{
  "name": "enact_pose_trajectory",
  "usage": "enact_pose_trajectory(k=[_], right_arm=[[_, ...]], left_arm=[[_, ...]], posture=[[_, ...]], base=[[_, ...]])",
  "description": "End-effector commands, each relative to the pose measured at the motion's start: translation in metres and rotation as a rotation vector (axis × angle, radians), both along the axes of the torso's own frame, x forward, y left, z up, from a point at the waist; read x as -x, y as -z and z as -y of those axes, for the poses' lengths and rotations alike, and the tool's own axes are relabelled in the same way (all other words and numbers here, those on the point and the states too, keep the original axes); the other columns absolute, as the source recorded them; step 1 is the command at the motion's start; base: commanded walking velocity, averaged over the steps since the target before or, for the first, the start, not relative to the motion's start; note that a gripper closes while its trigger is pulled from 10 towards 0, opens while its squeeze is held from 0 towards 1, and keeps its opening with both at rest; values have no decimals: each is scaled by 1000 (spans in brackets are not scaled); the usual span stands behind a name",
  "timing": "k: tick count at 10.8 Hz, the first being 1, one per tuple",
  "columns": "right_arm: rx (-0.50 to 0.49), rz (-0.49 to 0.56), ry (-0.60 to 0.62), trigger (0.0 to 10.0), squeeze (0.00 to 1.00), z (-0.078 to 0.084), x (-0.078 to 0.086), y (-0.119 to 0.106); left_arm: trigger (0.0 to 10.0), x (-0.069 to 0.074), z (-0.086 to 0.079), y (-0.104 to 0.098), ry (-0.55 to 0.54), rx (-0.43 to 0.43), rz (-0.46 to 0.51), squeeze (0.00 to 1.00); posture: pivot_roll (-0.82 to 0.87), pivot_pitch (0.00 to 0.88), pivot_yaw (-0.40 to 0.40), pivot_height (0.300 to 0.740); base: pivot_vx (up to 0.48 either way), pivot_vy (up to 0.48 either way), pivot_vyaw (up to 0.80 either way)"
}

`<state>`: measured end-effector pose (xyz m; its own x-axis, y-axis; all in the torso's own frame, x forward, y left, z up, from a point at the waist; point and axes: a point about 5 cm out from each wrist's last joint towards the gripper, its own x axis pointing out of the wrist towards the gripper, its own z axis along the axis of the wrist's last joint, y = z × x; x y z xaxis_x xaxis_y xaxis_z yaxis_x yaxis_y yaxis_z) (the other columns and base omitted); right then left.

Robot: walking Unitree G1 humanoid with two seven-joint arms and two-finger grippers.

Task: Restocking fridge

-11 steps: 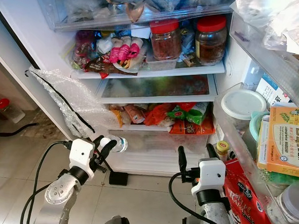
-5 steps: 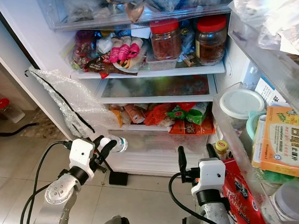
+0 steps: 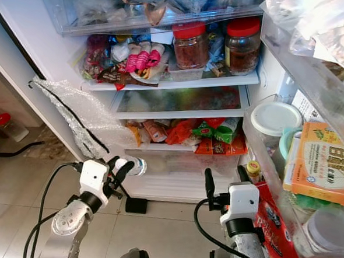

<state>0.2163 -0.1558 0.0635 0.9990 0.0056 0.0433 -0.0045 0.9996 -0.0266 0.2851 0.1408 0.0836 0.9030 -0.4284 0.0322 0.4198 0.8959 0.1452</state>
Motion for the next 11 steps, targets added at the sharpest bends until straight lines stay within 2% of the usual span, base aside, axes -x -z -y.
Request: enact_pose_trajectory(k=[1,11], right_arm=[[-8,-8,-15,10000,0,-5,1,0],[-9,-12,-20,10000,0,-6,1,1]], left_arm=[[10000,-3,-6,-3,-22,-4,10,0],[10000,-2,-7,-2,-26,-6,7,0]], posture=[[-207,61,133,660],[-207,64,133,660]], base=[[0,0,0],[0,0,0]])
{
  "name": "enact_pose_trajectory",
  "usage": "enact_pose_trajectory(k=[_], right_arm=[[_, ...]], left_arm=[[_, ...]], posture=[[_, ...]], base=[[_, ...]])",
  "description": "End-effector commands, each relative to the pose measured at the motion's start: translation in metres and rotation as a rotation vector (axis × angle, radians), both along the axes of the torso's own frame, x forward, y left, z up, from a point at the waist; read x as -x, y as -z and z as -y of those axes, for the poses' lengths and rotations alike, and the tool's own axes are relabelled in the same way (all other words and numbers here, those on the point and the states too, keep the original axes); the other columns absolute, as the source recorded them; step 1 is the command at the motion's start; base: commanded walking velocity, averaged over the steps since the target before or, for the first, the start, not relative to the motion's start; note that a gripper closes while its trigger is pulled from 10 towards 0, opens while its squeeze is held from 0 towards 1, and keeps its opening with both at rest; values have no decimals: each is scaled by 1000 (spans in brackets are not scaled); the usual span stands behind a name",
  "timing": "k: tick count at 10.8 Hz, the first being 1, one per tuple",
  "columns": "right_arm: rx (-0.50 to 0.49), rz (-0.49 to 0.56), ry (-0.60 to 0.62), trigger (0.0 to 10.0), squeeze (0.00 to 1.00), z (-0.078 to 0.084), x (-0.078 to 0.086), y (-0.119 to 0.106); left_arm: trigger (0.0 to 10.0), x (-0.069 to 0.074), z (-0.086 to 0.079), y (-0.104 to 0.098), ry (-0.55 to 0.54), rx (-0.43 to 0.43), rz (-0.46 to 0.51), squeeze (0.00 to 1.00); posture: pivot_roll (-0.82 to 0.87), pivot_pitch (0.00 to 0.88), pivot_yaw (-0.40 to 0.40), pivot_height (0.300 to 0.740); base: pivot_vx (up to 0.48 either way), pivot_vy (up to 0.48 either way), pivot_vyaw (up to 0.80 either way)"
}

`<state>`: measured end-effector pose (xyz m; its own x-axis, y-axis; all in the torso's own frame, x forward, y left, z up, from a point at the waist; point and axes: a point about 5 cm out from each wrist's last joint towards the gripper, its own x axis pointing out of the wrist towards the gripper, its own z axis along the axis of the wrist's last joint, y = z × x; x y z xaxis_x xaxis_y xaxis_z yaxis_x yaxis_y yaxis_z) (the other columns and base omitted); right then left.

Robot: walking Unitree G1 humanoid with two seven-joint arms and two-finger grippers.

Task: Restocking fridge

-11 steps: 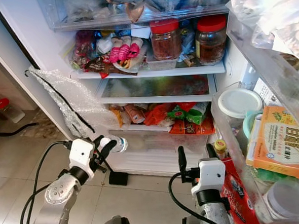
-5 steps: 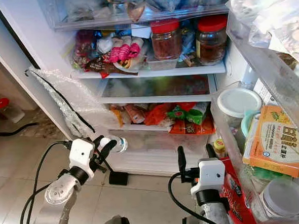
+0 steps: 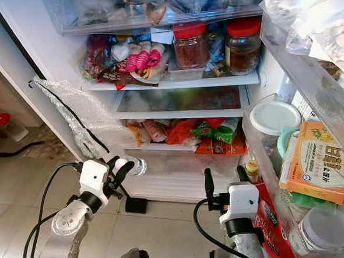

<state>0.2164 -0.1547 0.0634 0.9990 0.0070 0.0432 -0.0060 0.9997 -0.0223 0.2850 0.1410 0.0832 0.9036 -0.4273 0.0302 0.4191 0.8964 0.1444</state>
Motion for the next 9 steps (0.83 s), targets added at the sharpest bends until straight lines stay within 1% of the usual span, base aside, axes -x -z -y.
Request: enact_pose_trajectory(k=[1,3,4,6,7,9], right_arm=[[-5,-13,-20,10000,0,-5,1,1],[-8,-9,-30,10000,0,-6,0,1],[-59,38,-185,10000,0,-25,-3,-17],[-65,43,-203,10000,0,-27,-3,-19],[-54,36,-194,10000,0,-25,-4,-17],[-54,26,-188,10000,0,-24,-5,-14]], left_arm=[[10000,-3,-7,-2,-25,-6,9,0],[10000,-3,-7,-2,-25,-6,8,0],[10000,-3,-8,-1,-26,-8,4,0],[10000,-3,-8,-1,-26,-8,3,0],[10000,-4,-8,-1,-23,-14,3,0],[10000,-5,-9,-1,-19,-17,2,0]], posture=[[-207,64,133,660],[-208,65,134,660],[-212,70,135,660],[-212,70,135,660],[-214,58,137,660],[-213,63,138,660]], base=[[0,0,0],[0,0,0],[0,0,0],[0,0,0],[337,0,0],[480,0,0]])
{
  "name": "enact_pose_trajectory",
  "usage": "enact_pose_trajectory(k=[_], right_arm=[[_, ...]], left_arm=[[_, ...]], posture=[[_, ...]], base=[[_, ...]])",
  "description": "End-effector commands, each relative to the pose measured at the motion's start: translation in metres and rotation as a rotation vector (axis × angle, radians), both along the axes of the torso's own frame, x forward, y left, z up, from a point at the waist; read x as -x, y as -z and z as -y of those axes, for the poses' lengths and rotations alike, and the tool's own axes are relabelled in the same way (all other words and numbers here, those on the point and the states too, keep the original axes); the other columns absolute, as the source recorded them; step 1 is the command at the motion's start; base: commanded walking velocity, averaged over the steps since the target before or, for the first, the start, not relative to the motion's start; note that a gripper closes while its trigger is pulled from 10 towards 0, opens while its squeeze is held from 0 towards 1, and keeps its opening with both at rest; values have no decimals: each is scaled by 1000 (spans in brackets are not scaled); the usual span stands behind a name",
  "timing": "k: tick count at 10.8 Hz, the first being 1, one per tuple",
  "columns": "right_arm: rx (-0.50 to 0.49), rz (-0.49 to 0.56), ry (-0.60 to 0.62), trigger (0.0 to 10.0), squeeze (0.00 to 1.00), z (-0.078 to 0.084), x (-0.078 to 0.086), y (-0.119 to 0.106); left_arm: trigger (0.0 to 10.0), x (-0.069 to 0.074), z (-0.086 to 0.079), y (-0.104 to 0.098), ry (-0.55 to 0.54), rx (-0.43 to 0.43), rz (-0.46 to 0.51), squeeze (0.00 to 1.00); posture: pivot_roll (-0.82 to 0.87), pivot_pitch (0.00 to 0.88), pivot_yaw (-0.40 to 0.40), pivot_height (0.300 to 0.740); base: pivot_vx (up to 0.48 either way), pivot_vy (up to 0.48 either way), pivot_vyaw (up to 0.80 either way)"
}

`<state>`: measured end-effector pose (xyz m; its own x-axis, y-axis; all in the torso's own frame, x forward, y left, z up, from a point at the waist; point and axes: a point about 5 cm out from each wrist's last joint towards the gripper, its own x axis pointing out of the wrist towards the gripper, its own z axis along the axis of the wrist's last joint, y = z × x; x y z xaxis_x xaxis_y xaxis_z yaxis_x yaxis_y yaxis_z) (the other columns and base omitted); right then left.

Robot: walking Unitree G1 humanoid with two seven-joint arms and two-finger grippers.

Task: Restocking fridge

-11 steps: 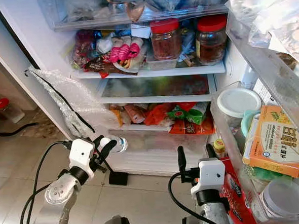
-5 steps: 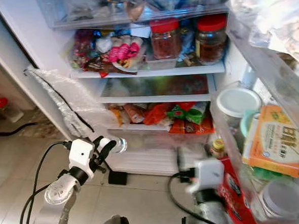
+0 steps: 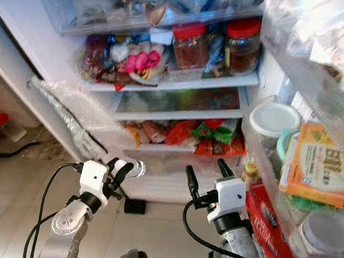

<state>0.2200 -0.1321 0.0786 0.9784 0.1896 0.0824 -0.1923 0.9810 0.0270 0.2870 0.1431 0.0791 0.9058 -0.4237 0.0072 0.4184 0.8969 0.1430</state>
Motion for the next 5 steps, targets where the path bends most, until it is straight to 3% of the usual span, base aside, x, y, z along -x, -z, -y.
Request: enact_pose_trajectory(k=[1,5], right_arm=[[-3,-18,-10,10000,0,-1,0,0],[-2,-22,-10,10000,0,-1,-1,1]], left_arm=[[10000,-3,-7,-5,-15,-8,24,0],[10000,-4,-7,-5,-15,-8,25,0]], posture=[[-213,63,138,660],[-213,63,138,660]], base=[[480,0,0],[480,0,0]])
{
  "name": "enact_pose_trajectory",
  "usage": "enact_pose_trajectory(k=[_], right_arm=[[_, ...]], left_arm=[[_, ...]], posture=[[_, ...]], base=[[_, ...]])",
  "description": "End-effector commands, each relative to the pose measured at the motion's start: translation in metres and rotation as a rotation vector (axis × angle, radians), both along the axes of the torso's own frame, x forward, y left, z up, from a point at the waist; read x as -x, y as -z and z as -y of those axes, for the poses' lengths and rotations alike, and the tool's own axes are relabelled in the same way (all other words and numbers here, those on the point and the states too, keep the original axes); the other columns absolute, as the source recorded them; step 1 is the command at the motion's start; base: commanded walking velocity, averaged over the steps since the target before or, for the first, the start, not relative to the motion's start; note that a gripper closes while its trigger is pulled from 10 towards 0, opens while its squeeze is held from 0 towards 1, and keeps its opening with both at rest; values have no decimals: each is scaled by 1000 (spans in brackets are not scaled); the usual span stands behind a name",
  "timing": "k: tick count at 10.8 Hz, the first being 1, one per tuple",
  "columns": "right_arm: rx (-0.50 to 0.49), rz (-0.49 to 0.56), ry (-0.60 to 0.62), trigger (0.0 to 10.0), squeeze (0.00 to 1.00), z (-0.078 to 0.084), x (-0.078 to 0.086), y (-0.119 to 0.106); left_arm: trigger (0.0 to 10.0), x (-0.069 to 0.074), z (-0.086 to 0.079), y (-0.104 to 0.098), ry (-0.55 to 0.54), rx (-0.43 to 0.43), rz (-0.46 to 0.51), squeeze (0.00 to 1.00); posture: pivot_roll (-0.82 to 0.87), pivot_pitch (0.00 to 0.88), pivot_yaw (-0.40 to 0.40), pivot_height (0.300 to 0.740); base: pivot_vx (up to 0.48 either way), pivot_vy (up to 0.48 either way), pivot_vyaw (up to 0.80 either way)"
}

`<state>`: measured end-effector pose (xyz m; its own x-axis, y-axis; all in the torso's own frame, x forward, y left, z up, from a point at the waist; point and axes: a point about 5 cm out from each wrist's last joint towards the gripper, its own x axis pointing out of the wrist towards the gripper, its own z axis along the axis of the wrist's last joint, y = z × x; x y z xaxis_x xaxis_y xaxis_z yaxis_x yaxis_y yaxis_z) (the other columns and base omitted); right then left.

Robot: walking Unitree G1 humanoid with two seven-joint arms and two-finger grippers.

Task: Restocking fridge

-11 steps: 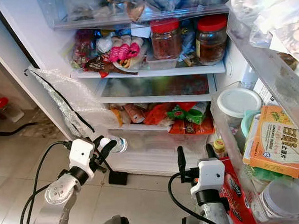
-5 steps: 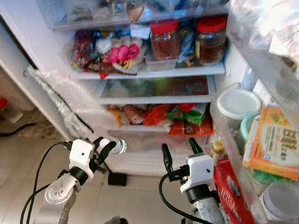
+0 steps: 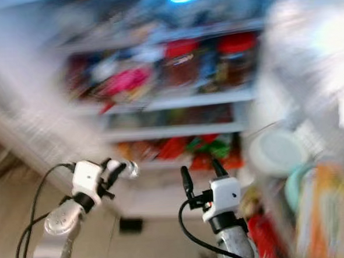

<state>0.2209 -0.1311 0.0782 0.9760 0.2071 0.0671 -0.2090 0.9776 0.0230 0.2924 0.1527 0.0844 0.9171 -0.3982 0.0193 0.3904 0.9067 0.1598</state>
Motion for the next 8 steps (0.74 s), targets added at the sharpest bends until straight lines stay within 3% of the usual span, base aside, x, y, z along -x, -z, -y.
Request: enact_pose_trajectory(k=[1,4,7,8], right_arm=[[-9,-10,7,10000,0,0,0,0],[-9,-14,6,10000,0,0,0,1],[-9,-20,8,10000,0,1,1,2],[-9,-24,9,10000,0,0,2,3]], left_arm=[[10000,2,3,1,13,2,8,0],[10000,2,3,1,19,-1,6,0],[10000,2,4,5,75,-5,-34,0],[10000,2,4,5,139,-66,-28,0]], posture=[[-214,63,138,660],[-212,62,138,660],[-212,59,139,660],[-212,59,139,660]], base=[[480,0,0],[480,0,0],[0,0,0],[0,0,0]])
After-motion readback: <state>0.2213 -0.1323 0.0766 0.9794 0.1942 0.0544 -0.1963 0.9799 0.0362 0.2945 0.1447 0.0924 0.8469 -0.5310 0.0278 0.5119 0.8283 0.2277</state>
